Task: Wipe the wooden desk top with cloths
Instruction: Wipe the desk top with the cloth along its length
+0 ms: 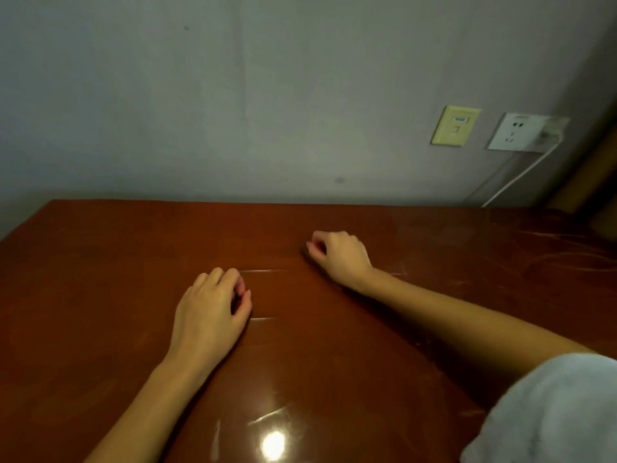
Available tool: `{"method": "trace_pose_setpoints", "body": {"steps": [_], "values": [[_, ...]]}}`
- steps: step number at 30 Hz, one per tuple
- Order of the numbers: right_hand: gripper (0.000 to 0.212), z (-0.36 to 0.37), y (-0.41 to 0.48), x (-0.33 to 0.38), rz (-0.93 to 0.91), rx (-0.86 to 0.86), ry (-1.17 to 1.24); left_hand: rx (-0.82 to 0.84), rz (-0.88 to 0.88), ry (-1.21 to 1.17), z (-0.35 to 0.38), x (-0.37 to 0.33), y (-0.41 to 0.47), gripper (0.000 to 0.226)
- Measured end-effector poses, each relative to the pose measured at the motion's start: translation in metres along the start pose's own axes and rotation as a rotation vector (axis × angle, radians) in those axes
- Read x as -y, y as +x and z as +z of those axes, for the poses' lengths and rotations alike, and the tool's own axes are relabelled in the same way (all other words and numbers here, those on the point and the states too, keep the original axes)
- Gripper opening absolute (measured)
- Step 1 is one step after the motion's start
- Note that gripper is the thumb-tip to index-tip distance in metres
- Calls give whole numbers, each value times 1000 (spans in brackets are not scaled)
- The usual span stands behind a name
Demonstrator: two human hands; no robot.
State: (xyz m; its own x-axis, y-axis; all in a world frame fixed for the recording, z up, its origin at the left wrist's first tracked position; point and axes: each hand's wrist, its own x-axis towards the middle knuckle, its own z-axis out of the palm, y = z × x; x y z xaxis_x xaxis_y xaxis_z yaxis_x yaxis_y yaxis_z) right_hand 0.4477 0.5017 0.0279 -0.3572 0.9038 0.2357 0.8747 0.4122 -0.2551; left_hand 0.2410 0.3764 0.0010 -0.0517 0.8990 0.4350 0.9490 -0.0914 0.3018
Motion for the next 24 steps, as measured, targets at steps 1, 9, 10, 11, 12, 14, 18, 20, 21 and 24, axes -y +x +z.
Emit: {"method": "trace_pose_setpoints", "body": {"steps": [1,9,10,11,12,14,18,20,21,24], "values": [[24,-4,-15,-1,-33,17,1,0,-2,-2,0,0,0,13],[26,-32,-18,-84,291,-74,-140,8,-4,-13,-3,-3,-1,13],[26,-33,-10,-91,337,-100,-142,10,-5,-13,-3,-3,0,13],[27,-33,-1,-94,371,-120,-137,14,-7,-13,-3,-3,0,13],[28,-30,7,-94,397,-134,-130,18,-9,-13,-3,-3,1,13],[29,-23,20,-87,437,-150,-124,23,-12,-10,-2,-3,1,13],[27,-10,17,-47,368,-128,-102,21,-15,-14,-4,-4,0,13],[26,-6,1,-21,271,-97,-77,18,-16,-17,-5,-5,-1,12],[25,-4,-10,-9,213,-78,-67,14,-12,-23,-6,-5,-1,12],[24,-8,-51,17,56,-24,-21,11,-9,-28,-7,-6,-1,12]]}}
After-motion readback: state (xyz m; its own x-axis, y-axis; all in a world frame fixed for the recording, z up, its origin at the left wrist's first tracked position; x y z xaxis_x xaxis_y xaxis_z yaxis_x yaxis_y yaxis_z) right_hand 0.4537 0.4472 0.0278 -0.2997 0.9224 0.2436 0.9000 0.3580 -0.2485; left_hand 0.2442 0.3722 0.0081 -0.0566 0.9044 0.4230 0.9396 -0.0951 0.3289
